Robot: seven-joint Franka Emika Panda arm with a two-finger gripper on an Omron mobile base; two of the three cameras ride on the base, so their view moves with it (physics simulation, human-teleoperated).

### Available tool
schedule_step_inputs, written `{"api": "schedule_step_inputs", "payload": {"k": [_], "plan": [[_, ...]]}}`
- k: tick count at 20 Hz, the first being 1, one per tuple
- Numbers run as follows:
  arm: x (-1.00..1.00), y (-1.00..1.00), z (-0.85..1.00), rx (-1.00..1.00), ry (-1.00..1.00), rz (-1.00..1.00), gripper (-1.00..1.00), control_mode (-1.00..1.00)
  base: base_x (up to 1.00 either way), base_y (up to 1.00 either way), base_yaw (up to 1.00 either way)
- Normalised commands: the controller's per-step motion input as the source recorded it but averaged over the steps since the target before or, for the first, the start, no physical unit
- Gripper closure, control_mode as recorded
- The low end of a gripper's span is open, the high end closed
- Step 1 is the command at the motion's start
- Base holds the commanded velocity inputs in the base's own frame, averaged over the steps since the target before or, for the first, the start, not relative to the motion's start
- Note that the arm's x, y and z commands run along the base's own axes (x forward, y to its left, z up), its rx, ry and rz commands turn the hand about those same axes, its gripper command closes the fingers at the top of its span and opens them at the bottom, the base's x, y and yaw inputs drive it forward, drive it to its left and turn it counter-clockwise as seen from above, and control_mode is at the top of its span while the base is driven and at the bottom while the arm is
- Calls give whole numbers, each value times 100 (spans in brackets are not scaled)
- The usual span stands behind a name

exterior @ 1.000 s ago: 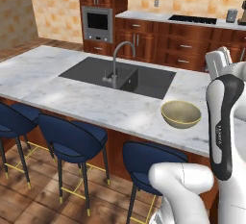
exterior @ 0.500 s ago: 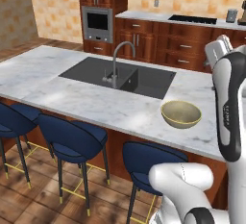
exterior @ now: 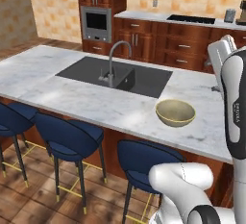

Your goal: Pick up the bowls from the cabinet and place each bowl in front of a stool on the dining counter.

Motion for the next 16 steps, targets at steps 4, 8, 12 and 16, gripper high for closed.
{"api": "schedule_step_inputs", "payload": {"k": [4, 8, 12, 16], "plan": [[0, 0, 0, 0, 0, 0, -100, 100, -100, -93, -10], [0, 0, 0, 0, 0, 0, -100, 100, -100, -100, -15], [0, 0, 0, 0, 0, 0, -100, 100, -72, -100, -17], [0, 0, 0, 0, 0, 0, -100, 100, -11, -100, -13]]}}
